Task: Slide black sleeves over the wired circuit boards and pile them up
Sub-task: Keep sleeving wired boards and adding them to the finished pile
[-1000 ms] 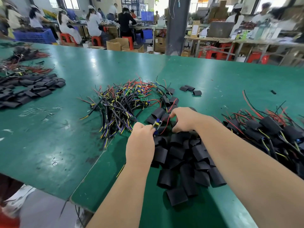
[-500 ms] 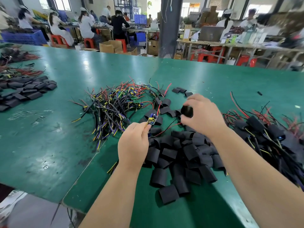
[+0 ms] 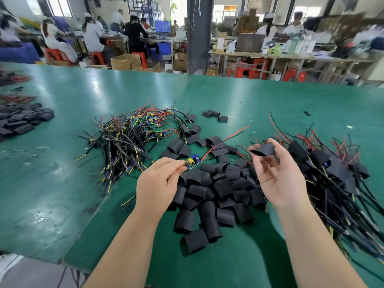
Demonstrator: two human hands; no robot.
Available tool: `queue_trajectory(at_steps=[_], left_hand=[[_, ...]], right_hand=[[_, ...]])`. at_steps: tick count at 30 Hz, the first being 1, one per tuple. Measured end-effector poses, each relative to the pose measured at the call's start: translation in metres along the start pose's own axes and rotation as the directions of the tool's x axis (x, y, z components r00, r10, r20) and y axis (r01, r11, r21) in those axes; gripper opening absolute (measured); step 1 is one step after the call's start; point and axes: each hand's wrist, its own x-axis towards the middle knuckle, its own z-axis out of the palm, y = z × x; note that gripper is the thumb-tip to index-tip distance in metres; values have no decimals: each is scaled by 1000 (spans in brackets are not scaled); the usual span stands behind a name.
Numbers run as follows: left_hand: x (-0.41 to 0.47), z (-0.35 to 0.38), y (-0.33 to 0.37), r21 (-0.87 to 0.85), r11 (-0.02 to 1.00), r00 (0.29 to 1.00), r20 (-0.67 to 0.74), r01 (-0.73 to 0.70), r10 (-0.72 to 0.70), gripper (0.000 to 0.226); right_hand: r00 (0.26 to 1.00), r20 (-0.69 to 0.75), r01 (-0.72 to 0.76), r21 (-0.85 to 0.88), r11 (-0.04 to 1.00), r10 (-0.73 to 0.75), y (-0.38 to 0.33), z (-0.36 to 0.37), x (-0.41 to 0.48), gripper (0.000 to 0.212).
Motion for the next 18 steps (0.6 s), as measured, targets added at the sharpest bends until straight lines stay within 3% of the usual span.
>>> queue_trajectory(at_steps=[3, 8, 10, 12, 13, 15, 18], left_hand=[[-1, -1, -1, -12, 1000, 1000, 9, -22, 22, 15], [-2, -1, -1, -20, 1000, 998, 52, -18, 19, 17], [-2, -1, -2, -26, 1000, 998, 68, -13, 15, 17], [-2, -2, -2, -33, 999, 997, 71, -8, 10, 16], [-1, -2, -2, -34, 999, 997, 71, -6, 8, 16], [-1, -2, -2, -32, 999, 997, 72, -5, 7, 17], [-1, -3, -2, -34, 999, 997, 74, -5, 7, 17]], right_hand=[[997, 20, -75, 16, 997, 75, 0, 2, -2, 13], [983, 119, -131, -80, 988, 140, 14, 1, -6, 24], [985, 131, -79, -231, 970, 111, 20, 1, -7, 44], [995, 101, 58, -527, 848, -5, 26, -1, -7, 53], [991, 121, 117, -629, 768, -52, 28, -1, -8, 44], [985, 162, 155, -724, 672, -53, 31, -1, -8, 25], [981, 193, 167, -791, 588, -19, 33, -3, -7, 27]])
